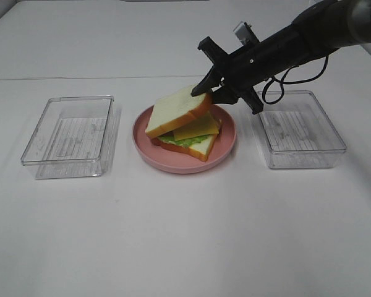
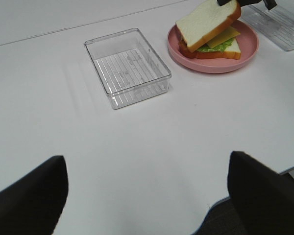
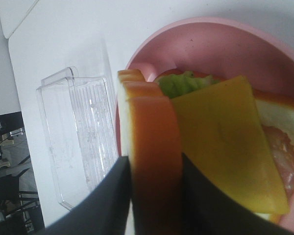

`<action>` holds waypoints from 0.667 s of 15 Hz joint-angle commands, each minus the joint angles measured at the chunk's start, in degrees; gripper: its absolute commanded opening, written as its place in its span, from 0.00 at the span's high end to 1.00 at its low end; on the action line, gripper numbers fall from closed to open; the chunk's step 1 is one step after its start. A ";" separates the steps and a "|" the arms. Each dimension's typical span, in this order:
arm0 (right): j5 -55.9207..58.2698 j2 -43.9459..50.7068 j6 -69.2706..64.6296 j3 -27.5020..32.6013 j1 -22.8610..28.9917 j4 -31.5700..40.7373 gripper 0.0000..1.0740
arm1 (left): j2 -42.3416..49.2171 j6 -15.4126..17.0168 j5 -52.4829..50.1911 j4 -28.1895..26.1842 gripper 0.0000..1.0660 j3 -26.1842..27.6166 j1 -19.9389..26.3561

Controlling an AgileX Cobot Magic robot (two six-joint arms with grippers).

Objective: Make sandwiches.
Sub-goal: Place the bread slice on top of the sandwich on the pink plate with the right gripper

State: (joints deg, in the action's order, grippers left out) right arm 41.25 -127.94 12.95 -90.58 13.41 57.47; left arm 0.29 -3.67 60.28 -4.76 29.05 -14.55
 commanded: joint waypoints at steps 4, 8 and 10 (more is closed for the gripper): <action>2.06 0.06 0.46 0.23 0.00 -2.75 0.24 | 1.32 0.46 -0.69 0.06 0.21 -0.17 -0.23; 4.35 2.41 -2.01 0.23 0.06 -13.87 0.24 | 1.32 0.46 -0.69 0.06 0.21 -0.17 -0.23; 4.41 4.76 -6.93 0.23 0.06 -21.37 0.24 | 1.32 0.46 -0.69 0.06 0.21 -0.17 -0.23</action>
State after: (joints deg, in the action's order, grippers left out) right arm 44.92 -123.99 7.10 -90.58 13.41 37.13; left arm 0.29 -3.67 60.28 -4.76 29.05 -14.55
